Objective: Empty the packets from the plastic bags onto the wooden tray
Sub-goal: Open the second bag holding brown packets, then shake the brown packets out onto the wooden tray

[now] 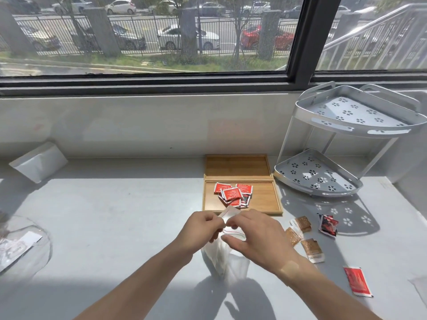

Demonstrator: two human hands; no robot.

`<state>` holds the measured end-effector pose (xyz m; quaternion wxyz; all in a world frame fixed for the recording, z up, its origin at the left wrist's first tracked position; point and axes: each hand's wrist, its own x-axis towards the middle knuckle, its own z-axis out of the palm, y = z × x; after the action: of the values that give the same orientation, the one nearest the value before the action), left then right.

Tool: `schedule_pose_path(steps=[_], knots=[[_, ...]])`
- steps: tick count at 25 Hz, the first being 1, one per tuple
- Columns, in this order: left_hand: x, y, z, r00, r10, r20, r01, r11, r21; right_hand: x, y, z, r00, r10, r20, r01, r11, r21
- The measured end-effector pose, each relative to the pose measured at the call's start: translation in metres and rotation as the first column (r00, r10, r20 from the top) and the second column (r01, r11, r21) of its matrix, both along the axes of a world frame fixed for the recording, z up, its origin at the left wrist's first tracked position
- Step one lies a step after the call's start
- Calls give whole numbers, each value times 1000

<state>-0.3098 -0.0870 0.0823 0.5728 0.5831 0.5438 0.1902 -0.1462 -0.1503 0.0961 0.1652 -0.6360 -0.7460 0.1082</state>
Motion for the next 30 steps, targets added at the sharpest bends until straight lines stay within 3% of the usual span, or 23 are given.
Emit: schedule_pose_path(steps=[4,8,10,13,15,18,24,30], knots=[[-14,8,2,993,95,64,-95,995,-6,-16,27,-3,1000,14,-23,-14,1000,0],[-29,14,-11,951,272,148,-258,960,-110,-24,49,8,997,71,-13,-70,997,15],[-34,13,-29,954,297,39,-285,942,-179,-23,58,17,998,48,-40,-47,998,41],[-36,8,-56,982,135,-135,-168,947,-273,-16,69,33,988,29,-154,-19,998,65],[-33,12,-67,995,96,-27,-99,922,-374,-11,73,42,971,35,-238,-16,997,82],[-30,26,-73,940,213,266,-52,860,-507,-1,82,49,953,48,-300,-22,996,90],[-24,66,-80,913,358,195,-262,881,-393,34,113,38,942,-40,-333,57,997,44],[-9,150,-62,911,412,-13,-411,904,-118,83,172,1,909,-297,-292,285,955,-81]])
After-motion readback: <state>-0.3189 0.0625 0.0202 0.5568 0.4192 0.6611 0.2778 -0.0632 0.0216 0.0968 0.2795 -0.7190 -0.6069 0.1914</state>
